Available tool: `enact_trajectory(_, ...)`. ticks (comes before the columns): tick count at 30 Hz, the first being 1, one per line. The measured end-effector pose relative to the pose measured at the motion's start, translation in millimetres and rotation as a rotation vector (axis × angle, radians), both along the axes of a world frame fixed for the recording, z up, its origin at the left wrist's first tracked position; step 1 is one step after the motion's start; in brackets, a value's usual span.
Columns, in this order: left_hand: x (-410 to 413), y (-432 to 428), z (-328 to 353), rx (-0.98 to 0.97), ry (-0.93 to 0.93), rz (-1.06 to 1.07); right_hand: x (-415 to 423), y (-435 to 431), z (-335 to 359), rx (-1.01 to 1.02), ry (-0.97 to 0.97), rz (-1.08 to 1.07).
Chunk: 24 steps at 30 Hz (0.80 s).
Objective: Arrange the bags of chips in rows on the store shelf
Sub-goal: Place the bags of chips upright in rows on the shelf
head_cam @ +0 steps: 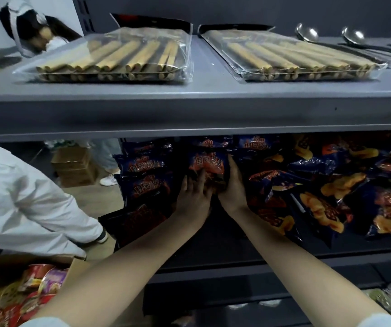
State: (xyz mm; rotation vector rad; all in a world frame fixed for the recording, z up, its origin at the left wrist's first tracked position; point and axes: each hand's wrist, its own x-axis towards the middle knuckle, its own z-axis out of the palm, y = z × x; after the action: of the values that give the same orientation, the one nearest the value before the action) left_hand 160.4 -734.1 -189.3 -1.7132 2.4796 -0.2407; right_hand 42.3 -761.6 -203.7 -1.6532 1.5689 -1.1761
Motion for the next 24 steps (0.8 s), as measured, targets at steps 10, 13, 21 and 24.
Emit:
enact_trajectory(10, 1, 3, 8, 0.013, -0.054, 0.015, 9, 16, 1, -0.087, 0.275, 0.009)
enact_trajectory(13, 8, 7, 10, -0.01, -0.042, 0.016, 9, 27, 5, -0.151, 0.251, 0.02)
enact_trajectory(21, 18, 17, 12, -0.066, -0.019, -0.002, 10, 52, 19, -0.304, 0.392, 0.072)
enact_trajectory(24, 22, 27, 14, -0.09, -0.018, -0.032, 8, 56, 18, -0.348, 0.494, 0.081)
